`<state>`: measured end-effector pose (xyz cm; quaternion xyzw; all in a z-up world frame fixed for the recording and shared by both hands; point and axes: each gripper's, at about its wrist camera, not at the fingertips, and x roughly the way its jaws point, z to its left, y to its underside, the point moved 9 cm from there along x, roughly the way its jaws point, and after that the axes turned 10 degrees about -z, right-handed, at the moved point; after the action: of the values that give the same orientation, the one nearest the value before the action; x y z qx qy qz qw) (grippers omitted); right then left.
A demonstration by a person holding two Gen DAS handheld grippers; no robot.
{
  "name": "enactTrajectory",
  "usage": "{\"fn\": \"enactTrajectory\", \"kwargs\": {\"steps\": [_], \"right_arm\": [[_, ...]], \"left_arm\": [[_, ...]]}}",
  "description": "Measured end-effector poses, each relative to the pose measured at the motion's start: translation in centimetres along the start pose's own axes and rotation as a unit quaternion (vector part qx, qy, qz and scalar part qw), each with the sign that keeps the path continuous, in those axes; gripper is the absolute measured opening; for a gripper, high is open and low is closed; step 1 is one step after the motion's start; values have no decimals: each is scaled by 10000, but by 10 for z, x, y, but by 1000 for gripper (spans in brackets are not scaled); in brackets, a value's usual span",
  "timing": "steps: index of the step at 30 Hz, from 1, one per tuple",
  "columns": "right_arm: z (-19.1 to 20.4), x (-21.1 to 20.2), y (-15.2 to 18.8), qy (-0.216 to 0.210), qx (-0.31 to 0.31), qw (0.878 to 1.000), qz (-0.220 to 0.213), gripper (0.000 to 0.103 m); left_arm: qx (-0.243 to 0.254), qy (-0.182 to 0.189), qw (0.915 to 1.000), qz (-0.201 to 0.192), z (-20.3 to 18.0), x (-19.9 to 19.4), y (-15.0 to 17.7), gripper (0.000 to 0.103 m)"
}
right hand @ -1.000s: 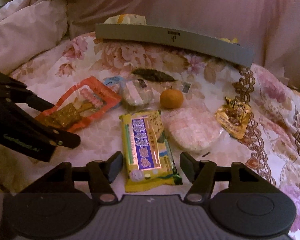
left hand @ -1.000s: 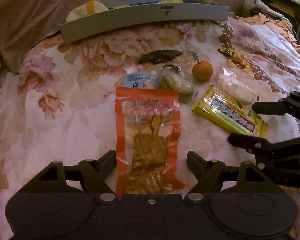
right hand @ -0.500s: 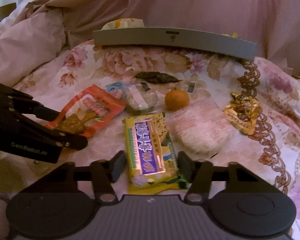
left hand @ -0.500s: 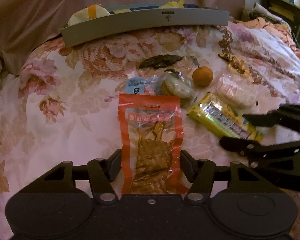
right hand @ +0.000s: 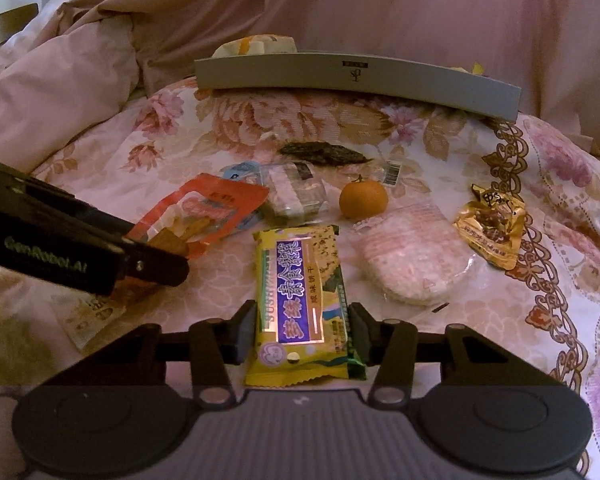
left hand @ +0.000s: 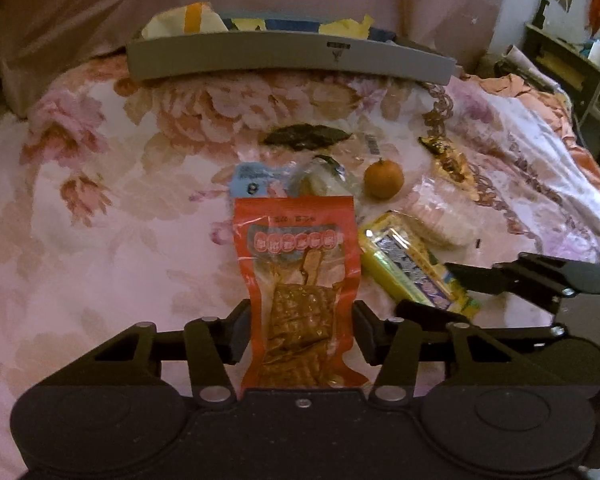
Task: Organize snacks
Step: 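Lift both held packs and carry them over the gray tray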
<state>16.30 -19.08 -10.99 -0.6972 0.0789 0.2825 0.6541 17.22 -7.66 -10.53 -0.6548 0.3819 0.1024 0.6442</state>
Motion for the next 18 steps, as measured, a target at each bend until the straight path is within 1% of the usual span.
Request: {"fn": "enactTrajectory", "kwargs": {"steps": [5,8,11,14,16,18], "right_arm": [[-1,2,1,24,43,10000,-2,58],[0,2,1,25,47,10000,-12,59],[-1,2,1,-17,169,9999,5,60],[-1,2,0,-40,178,9998,23,60],[-1,3,0,-46,180,9998,29,60],[-1,3,-1,-34,138,9999,33,59]], "left_arm": [[170,-101,9998,75,-2,3,7,60],[184,0,9996,210,-2,6,11,63],[218,33,9995,224,-3,7,13,63],[230,113,9993,267,-5,7,14,70],[224,116,9993,264,-5,8,14,69],[295,49,9992,277,-4,8,14,64]]}}
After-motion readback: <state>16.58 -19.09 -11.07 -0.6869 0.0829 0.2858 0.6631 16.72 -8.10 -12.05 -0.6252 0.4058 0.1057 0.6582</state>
